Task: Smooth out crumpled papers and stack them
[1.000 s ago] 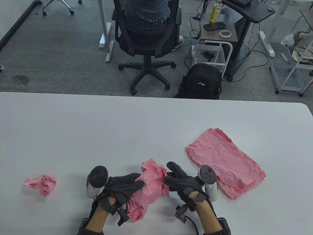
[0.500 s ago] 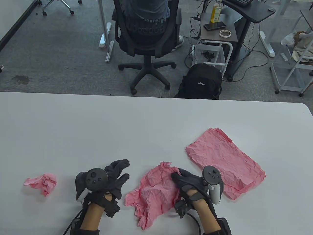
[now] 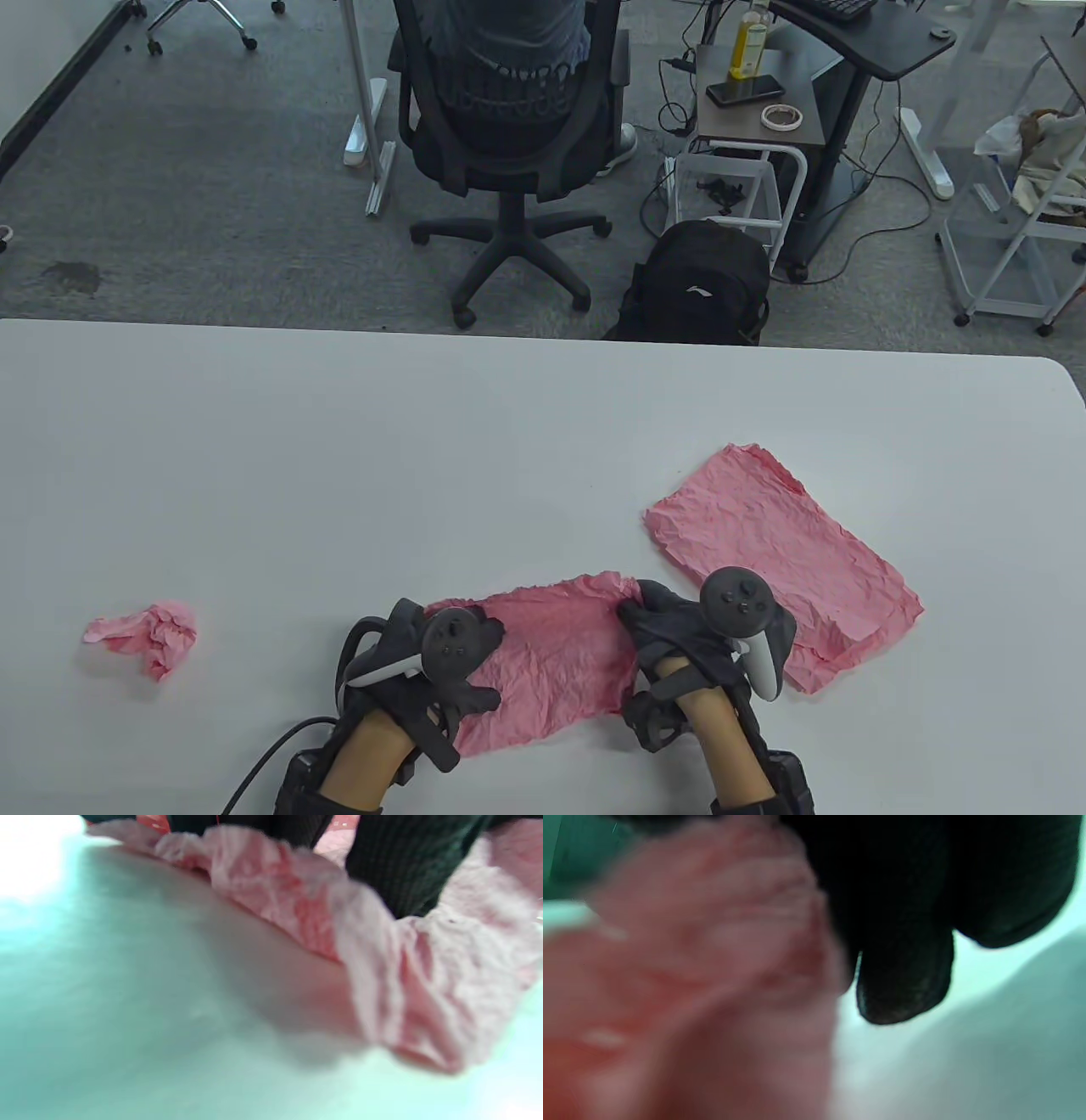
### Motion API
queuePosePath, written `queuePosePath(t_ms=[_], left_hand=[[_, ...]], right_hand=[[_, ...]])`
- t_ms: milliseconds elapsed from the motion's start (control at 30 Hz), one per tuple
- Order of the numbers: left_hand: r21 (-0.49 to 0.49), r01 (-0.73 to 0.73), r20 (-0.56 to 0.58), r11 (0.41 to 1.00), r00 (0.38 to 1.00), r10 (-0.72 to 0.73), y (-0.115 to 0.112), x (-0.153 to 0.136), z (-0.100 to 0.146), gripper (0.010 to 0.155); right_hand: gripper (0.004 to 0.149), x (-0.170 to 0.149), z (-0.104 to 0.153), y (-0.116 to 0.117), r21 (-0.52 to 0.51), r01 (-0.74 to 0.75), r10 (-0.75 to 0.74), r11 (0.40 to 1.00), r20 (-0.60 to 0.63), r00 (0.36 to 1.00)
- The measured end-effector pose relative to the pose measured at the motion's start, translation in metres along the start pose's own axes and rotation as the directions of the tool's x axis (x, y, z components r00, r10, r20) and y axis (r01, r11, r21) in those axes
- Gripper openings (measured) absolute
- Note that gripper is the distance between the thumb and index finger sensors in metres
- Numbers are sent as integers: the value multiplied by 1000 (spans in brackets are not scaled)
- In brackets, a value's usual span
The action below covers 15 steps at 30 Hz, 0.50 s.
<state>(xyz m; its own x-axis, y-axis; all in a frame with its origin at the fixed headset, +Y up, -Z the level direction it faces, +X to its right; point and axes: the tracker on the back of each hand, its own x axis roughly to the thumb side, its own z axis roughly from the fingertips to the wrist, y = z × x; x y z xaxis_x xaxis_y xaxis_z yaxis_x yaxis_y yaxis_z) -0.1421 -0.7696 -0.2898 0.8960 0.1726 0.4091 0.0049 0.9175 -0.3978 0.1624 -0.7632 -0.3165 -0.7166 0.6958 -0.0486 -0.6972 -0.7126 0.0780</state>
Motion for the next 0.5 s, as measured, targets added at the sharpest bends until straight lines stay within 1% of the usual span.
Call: queuePosePath(t_ms=[67, 133, 200, 233, 267, 300, 333, 367, 400, 433, 467, 500], left_hand=[[-99, -3, -20, 995, 1000, 1, -3, -3, -1, 90], [-142, -50, -35, 989, 998, 45, -8, -4, -1, 95], [-158, -57, -41, 986, 998, 52, -9, -4, -1, 98], [-151, -39, -38, 988, 999, 34, -8, -5, -2, 98], [-152, -35, -36, 988, 999, 30, -8, -5, -1, 99], [-154, -39, -37, 987, 999, 34, -8, -5, -1, 99], [-155, -41, -43, 987, 998, 35, -9, -6, -1, 99], [-157, -44, -43, 987, 998, 37, -9, -7, -1, 99], [-159, -48, -43, 986, 998, 42, -9, -8, -2, 99], [-163, -56, -40, 985, 998, 50, -9, -8, -2, 99], [-166, -56, -39, 985, 998, 51, -9, -8, -3, 100], [-170, -55, -34, 984, 998, 50, -10, -7, -2, 101]], right_hand=[[43, 3, 1, 3, -27, -107, 107, 994, 1, 994], [44, 7, 3, 3, -60, -158, 159, 986, 8, 987], [48, 15, 9, -3, -145, -218, 225, 965, 35, 974], [50, 22, 14, -10, -224, -258, 279, 940, 65, 958], [51, 28, 18, -15, -278, -278, 312, 919, 86, 946], [51, 36, 25, -21, -343, -270, 329, 900, 127, 936], [50, 42, 28, -23, -372, -248, 328, 894, 169, 930], [49, 49, 32, -23, -387, -210, 319, 898, 242, 917], [46, 57, 35, -20, -377, -167, 301, 911, 333, 894], [44, 66, 39, -12, -355, -141, 289, 924, 408, 866], [43, 74, 42, 0, -312, -153, 294, 938, 481, 826], [44, 81, 43, 16, -246, -188, 297, 951, 546, 784]])
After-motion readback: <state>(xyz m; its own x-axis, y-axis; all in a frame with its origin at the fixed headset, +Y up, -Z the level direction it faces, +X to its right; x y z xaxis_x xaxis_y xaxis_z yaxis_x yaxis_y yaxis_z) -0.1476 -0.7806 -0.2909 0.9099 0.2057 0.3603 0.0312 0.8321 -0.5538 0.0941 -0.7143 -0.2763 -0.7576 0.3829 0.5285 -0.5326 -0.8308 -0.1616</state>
